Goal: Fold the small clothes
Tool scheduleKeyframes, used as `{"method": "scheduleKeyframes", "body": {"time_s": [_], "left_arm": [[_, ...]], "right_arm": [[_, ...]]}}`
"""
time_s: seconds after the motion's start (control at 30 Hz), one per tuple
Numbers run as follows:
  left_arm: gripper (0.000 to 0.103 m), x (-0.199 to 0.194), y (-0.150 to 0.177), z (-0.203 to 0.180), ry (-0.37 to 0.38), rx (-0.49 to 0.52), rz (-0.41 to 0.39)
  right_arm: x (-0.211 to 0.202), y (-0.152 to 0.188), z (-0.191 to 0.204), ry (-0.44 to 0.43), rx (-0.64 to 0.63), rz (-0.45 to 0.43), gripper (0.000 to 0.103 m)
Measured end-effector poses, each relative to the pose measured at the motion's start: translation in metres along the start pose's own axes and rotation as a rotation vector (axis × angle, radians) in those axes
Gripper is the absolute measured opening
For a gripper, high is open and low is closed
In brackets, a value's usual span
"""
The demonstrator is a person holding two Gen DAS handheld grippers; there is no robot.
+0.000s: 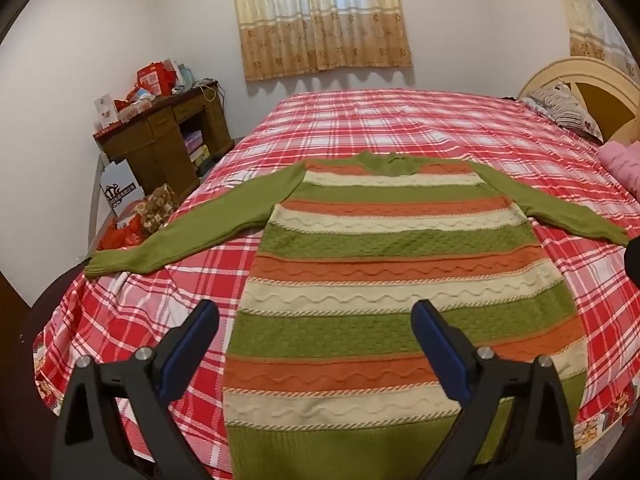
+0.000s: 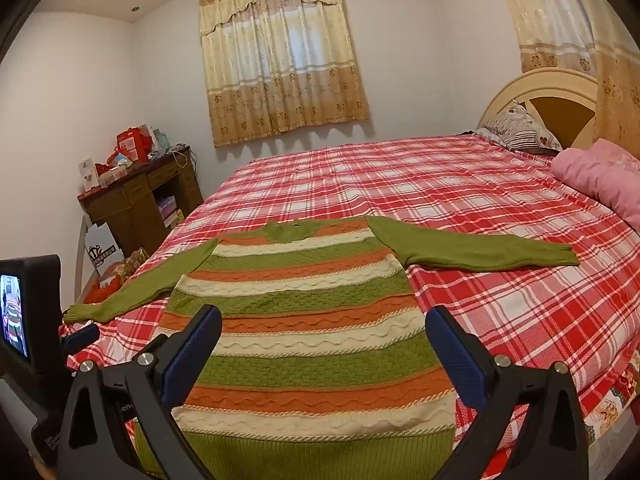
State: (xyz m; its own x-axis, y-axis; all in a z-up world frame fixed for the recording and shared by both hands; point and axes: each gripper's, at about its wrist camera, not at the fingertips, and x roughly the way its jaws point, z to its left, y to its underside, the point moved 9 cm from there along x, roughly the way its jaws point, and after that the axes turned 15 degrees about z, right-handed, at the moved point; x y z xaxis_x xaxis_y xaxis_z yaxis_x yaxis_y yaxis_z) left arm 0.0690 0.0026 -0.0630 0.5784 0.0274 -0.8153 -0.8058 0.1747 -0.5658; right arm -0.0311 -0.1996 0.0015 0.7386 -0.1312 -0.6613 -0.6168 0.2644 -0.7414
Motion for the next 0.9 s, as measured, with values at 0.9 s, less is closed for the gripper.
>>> {"method": "scheduleKeyframes", "body": {"time_s": [0.9], "left_arm": [[0.099, 0.000, 0.001, -0.003, 0.011, 0.003, 0.004]], "right_arm": [[0.015, 0.007, -0.006, 0.046, 0.004, 0.044, 0.102]]}}
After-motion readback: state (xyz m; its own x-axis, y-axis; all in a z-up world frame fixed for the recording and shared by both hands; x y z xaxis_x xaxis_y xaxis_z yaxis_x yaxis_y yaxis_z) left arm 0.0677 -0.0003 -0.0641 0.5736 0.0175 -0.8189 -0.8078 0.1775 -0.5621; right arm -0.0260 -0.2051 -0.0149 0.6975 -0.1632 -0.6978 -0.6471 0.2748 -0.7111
